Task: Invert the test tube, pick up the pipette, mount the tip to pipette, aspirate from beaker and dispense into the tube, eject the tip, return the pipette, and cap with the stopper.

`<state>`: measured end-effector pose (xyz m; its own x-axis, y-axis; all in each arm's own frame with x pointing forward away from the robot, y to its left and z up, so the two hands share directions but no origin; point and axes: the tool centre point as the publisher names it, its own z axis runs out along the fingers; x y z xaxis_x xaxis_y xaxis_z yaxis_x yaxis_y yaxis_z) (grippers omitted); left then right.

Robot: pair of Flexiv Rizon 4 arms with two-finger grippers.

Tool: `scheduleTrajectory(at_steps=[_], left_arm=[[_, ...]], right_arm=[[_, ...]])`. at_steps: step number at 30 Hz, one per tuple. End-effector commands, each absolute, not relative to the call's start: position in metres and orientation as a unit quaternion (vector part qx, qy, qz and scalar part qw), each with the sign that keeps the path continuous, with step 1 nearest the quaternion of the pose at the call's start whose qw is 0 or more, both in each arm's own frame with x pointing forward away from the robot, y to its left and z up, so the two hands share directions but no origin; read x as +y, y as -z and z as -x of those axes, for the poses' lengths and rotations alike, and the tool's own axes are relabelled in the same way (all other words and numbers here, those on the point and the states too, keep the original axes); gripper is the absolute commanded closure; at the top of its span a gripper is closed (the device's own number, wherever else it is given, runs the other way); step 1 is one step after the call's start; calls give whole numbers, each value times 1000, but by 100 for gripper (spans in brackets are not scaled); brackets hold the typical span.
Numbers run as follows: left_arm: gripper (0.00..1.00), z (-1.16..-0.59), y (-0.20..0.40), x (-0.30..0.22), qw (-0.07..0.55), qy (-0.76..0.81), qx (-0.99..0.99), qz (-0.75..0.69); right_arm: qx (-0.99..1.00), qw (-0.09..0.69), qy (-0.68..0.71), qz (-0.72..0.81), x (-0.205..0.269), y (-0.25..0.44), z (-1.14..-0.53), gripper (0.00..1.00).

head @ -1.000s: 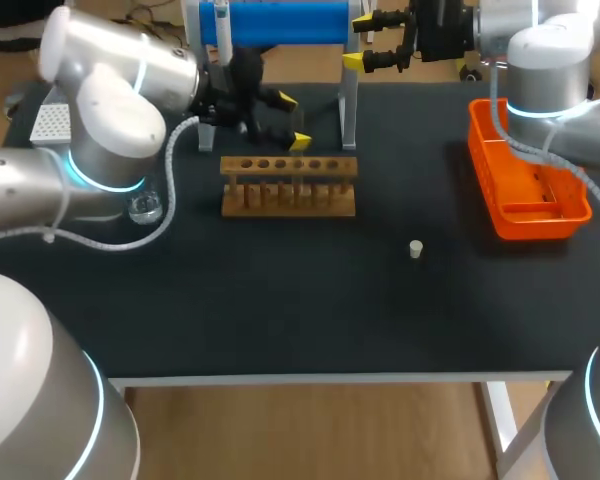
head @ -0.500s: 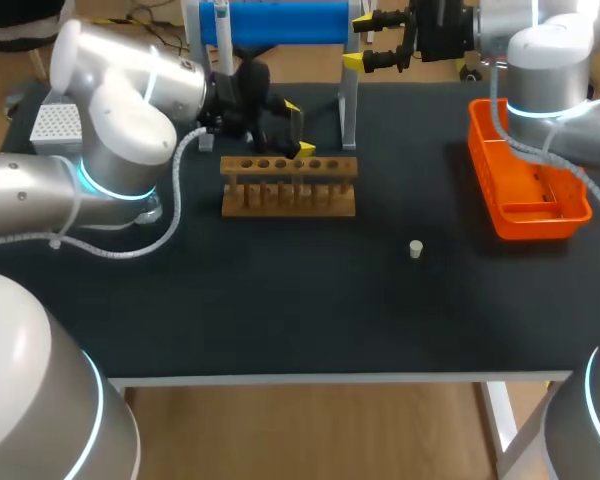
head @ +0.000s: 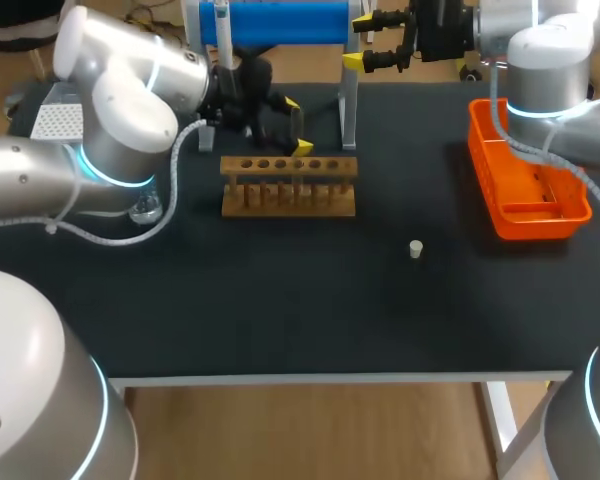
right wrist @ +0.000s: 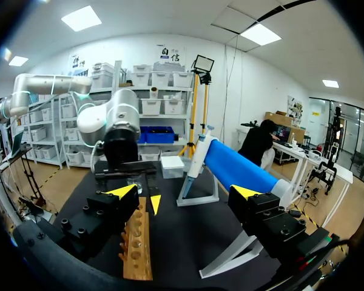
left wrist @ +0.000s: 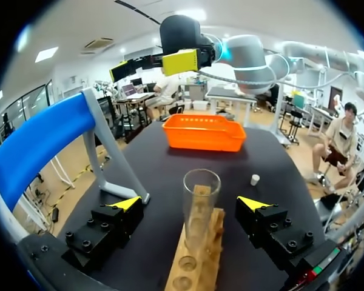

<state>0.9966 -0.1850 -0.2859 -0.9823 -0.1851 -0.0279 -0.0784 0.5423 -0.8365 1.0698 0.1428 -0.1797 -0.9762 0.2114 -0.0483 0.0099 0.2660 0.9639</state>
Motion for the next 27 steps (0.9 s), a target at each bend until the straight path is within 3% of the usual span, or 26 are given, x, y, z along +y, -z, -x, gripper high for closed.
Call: scheduleTrajectory(at_steps=[1,27], left_arm=[[0,-1005,286,-186,50,470,879,71],[0,-993,284,-182,41,453,888,64]], right_arm=[[792,82,-601,-69,141,179,-1070,0],[792,82,-601,-69,141,179,-1070,0]])
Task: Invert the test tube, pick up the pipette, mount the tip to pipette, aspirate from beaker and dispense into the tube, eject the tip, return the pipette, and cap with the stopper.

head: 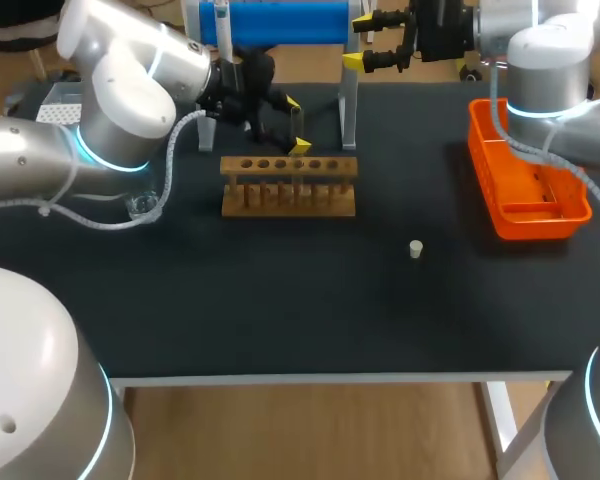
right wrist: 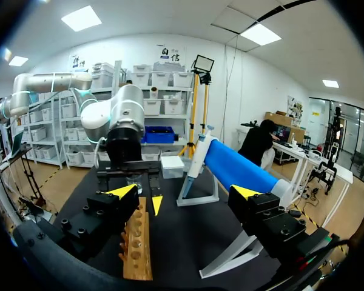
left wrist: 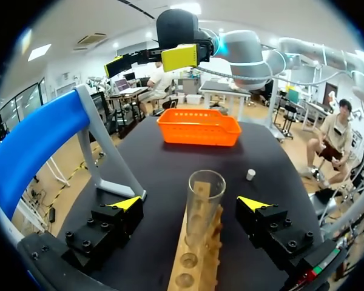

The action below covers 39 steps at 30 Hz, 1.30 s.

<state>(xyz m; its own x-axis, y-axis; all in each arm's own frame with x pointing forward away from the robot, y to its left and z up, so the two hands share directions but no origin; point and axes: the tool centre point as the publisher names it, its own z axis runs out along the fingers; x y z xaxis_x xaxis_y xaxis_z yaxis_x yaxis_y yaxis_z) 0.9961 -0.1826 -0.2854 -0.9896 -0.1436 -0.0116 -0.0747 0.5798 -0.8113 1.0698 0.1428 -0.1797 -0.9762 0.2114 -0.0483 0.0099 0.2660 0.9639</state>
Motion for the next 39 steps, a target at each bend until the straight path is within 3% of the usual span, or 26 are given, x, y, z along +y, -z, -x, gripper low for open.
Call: scheduleTrajectory(at_steps=[1,28,39], left_arm=[[0,-992,284,-182,41,453,888,63],[0,-992,284,-182,41,453,888,63],[0,-992,284,-182,41,453,888,63]], right_arm=[[792,82,-601,-69,141,179,-1070,0],[792,82,-601,-69,141,179,-1070,0],[806,95,-580,-69,57,167,-995,0]])
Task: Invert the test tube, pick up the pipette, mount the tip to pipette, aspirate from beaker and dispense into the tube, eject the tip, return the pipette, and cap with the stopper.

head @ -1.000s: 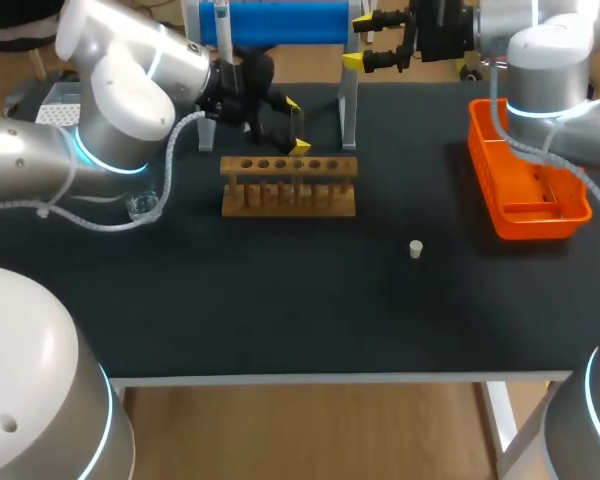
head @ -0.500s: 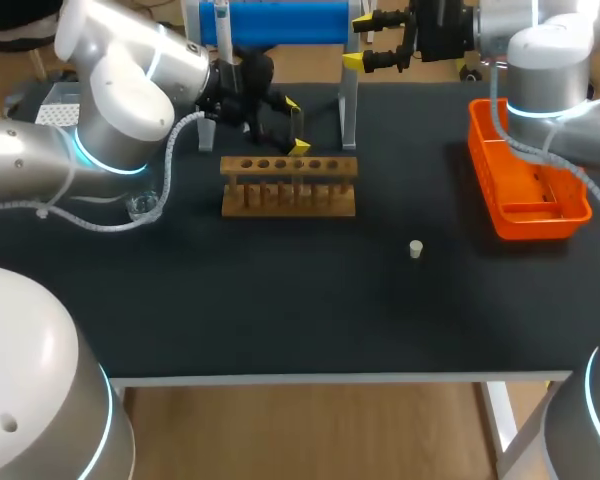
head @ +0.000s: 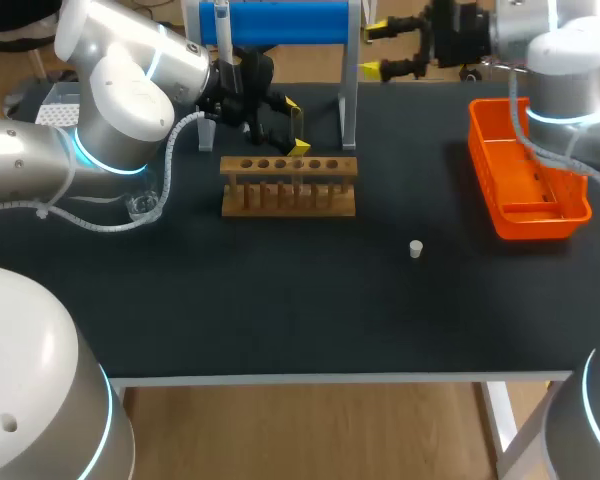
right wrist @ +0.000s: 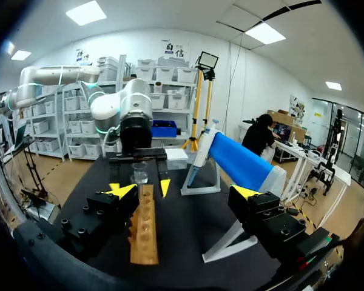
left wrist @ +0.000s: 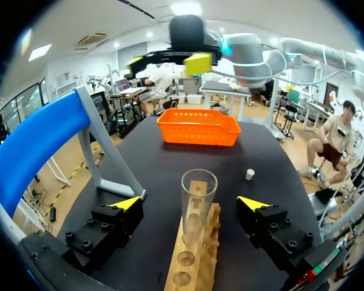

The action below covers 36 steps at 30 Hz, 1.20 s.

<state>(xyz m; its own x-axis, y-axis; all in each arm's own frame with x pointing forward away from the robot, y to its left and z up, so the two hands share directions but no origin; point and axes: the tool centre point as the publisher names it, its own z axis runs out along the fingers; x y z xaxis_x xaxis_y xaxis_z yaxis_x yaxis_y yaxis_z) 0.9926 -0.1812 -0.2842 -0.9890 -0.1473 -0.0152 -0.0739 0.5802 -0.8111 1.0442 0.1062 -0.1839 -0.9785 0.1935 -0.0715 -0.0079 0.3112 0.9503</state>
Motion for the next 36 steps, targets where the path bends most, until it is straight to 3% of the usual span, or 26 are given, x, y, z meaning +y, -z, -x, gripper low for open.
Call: scheduleTrajectory(at_steps=[1,14,36], left_arm=[[0,-992,284,-182,41,453,888,63],[0,-992,284,-182,41,453,888,63],[0,-992,284,-182,41,453,888,63]], right_arm=[[807,96,-578,-72,47,167,-984,0],[832,73,-544,-81,-10,204,-889,0],[872,57,-476,-100,-10,317,-832,0]])
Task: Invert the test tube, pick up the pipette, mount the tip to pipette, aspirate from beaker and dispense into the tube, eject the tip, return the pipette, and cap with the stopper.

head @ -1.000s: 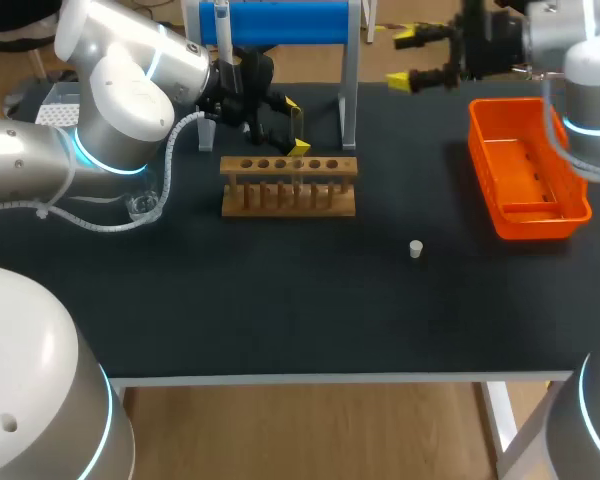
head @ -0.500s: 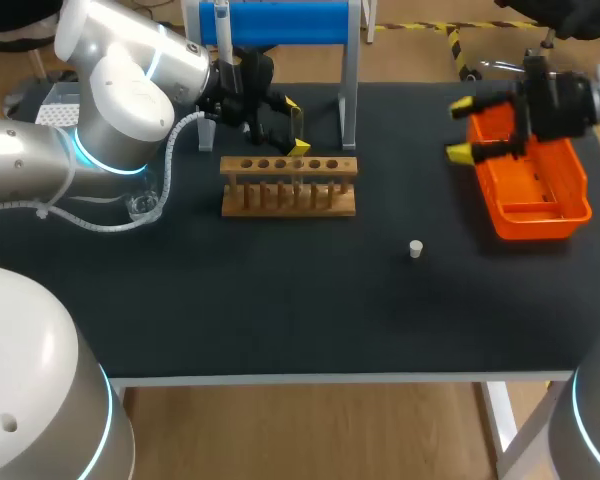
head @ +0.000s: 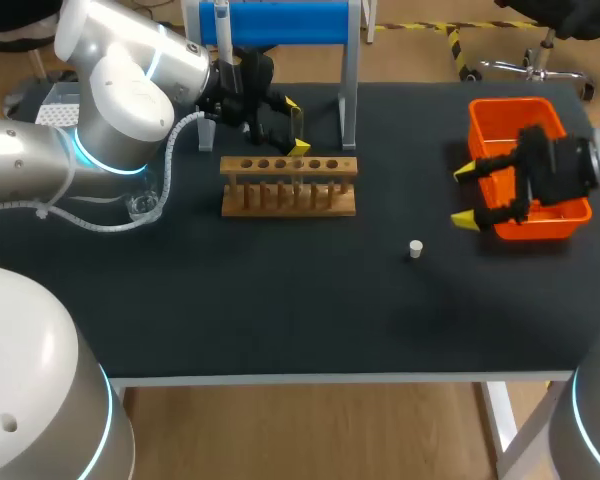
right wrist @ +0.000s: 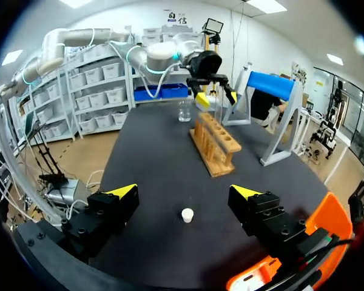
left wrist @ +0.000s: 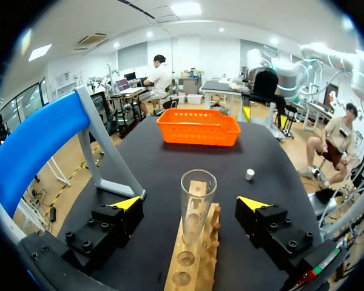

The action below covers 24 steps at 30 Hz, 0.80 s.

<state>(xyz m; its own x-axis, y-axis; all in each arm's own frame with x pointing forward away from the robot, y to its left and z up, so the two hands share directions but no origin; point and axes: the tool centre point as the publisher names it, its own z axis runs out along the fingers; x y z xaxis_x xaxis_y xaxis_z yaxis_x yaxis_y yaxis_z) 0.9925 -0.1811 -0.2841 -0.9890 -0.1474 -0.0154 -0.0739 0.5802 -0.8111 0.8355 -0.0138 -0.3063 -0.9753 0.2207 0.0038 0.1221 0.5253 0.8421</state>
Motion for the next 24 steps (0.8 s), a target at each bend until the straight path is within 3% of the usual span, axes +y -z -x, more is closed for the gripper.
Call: scheduleTrajectory(at_steps=[1,24], left_arm=[[0,-992,284,-182,41,453,888,63],[0,-992,284,-182,41,453,888,63]], right_arm=[[872,55,-477,-101,-10,318,-831,0],[872,55,-475,-105,-9,320,-831,0]])
